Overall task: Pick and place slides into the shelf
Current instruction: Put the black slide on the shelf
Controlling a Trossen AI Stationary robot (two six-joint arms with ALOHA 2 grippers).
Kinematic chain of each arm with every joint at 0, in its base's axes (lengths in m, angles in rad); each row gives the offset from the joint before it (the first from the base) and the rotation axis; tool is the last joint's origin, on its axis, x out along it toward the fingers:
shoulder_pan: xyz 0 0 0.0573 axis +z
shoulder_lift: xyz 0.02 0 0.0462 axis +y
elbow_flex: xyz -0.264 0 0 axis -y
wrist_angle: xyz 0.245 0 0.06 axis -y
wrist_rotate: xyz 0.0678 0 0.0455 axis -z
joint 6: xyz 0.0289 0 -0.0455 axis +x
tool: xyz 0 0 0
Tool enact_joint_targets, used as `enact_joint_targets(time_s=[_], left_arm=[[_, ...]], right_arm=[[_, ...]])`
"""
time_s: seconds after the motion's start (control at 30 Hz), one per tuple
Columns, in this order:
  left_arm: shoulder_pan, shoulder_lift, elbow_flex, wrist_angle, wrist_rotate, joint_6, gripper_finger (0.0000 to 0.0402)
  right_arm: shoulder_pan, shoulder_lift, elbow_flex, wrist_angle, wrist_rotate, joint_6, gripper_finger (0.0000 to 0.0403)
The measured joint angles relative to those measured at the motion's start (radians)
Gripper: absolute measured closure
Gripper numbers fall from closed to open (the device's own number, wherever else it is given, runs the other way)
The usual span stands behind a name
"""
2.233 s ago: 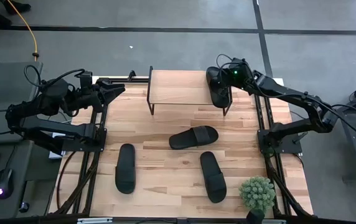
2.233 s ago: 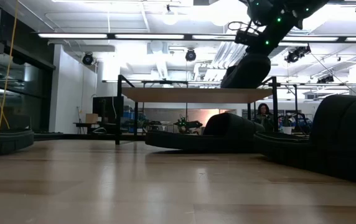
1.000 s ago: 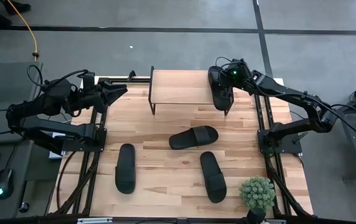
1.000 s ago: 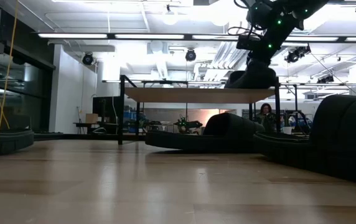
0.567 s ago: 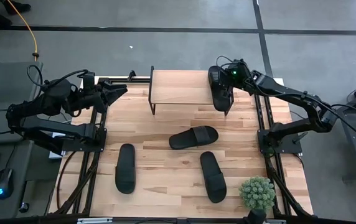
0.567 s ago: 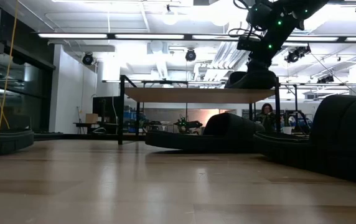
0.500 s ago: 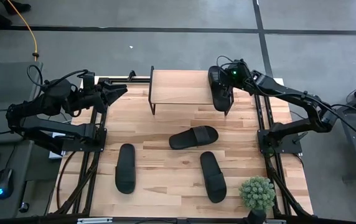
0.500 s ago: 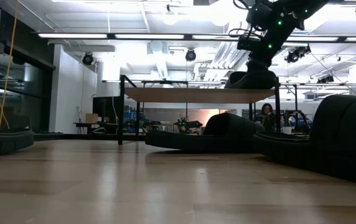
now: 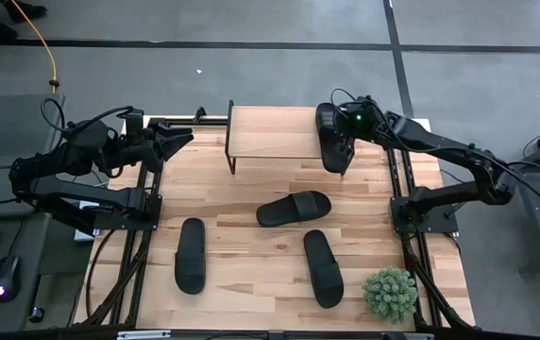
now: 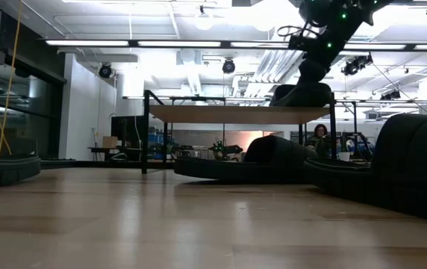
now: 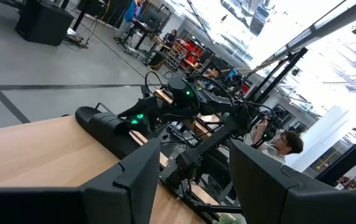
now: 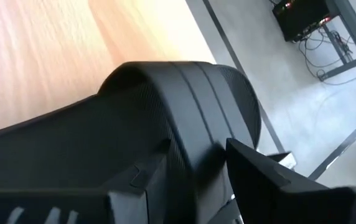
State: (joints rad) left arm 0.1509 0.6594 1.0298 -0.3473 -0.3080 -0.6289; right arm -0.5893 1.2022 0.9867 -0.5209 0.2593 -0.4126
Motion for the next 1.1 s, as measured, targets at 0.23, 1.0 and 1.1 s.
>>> enact_joint_targets(time_s=[0.23, 1.0, 1.1], left_arm=[[0.0, 0.0, 0.0, 0.0, 0.0, 0.0, 0.0224], [-0.001, 0.0, 0.0, -0.008, 0.098, -0.033, 0.0224], [-0.001, 0.006, 0.0, -0.008, 0.099, -0.033, 0.0224]], right_arm=[[0.042, -0.049, 0.0, -0.05, 0.021, 0.092, 0.0262], [0.314, -0.213, 0.0, -0.056, -0.036, 0.606, 0.0262], [0.353, -0.223, 0.0, -0.013, -0.076, 0.689, 0.0262]])
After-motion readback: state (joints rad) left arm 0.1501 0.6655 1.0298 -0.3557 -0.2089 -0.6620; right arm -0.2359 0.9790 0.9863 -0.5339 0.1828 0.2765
